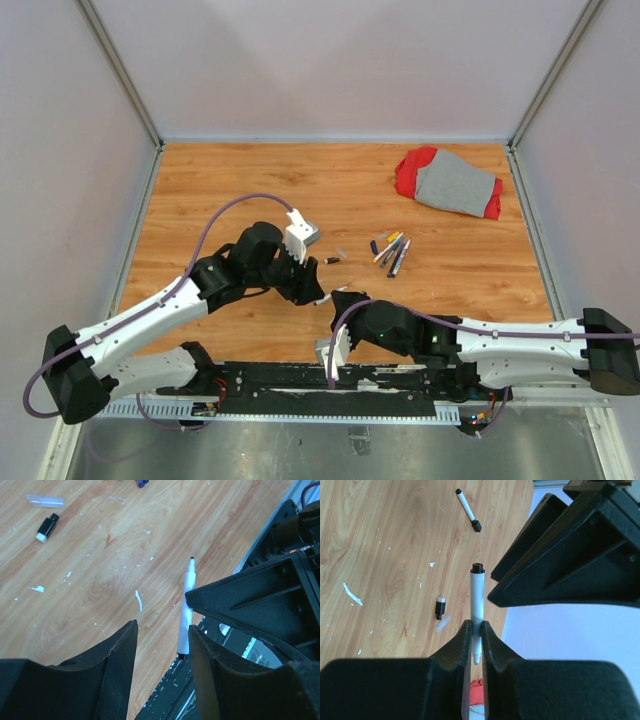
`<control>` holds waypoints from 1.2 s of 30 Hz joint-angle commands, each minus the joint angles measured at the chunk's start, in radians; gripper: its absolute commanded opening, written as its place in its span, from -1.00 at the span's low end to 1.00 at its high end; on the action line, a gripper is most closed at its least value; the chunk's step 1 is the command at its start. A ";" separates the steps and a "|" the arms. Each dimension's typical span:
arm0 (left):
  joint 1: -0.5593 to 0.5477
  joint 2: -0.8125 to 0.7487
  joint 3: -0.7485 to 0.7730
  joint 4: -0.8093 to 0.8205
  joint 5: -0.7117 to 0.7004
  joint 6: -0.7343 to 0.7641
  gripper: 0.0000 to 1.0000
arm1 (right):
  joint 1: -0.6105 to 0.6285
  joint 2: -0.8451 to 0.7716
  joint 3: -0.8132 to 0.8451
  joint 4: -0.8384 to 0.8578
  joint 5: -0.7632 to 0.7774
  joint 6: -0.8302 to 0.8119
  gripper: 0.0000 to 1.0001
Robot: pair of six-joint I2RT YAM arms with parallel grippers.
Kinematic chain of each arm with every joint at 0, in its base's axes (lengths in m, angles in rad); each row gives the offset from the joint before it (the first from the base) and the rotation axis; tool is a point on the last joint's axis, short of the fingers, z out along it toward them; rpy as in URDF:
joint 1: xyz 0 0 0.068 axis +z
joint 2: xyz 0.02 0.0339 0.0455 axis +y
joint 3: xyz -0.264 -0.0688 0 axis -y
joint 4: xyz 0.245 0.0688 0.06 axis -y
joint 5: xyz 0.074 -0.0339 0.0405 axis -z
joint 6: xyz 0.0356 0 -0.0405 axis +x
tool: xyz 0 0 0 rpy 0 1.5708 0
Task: Insert the pens into the pen caps
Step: Pick up the pen from the center of the board.
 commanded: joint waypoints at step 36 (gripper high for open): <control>-0.088 0.087 0.086 -0.066 -0.129 0.069 -0.99 | 0.017 -0.012 -0.002 0.080 0.027 -0.073 -0.72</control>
